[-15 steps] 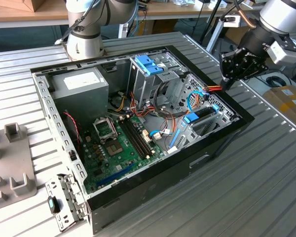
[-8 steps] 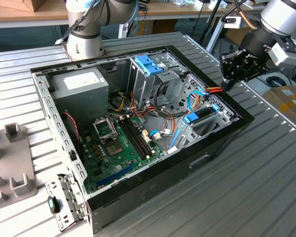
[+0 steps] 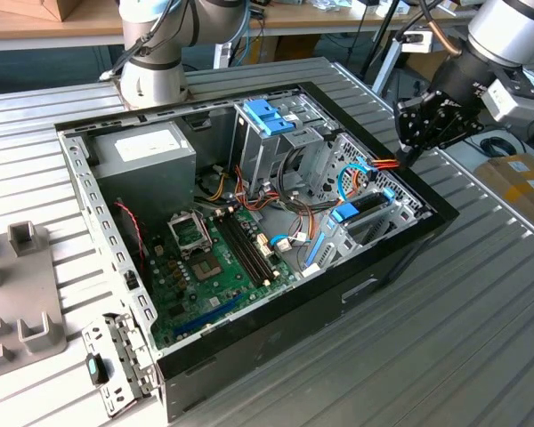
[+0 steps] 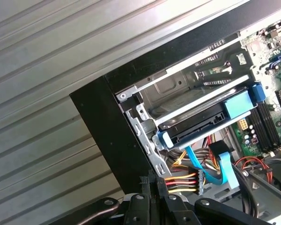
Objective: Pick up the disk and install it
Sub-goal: 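Insert the first disk wire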
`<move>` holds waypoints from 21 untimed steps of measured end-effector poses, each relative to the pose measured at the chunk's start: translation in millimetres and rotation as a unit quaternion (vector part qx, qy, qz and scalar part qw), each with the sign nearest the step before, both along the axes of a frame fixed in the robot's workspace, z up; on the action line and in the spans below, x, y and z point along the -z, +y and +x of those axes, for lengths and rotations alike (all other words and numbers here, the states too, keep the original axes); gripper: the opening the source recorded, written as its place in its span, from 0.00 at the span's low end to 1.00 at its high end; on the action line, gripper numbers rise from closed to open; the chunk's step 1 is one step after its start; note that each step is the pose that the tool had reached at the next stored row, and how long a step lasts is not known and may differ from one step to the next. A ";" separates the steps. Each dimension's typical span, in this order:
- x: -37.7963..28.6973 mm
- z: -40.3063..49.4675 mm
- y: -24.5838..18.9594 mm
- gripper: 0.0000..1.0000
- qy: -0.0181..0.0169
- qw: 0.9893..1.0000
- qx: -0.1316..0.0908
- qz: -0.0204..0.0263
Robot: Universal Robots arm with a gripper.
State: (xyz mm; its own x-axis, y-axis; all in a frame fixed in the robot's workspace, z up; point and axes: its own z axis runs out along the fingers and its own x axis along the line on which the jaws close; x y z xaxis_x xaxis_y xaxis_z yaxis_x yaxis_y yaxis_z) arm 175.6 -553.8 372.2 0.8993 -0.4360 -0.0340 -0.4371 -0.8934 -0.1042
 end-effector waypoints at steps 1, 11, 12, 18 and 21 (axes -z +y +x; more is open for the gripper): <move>0.0 -0.7 -0.1 0.17 0.000 1.000 0.000 0.000; 0.0 -9.6 -0.3 0.17 0.000 1.000 0.000 0.000; 0.0 -10.2 -0.3 0.17 0.000 1.000 0.000 0.000; 0.1 -15.3 -0.3 0.17 0.000 1.000 0.000 0.000; 0.2 -18.6 -0.3 0.17 0.000 1.000 0.000 0.000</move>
State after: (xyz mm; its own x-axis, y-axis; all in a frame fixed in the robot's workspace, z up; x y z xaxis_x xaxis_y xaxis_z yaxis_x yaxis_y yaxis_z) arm 156.9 -554.1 372.0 0.8993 -0.4360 -0.0340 -0.4370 -0.8934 -0.1041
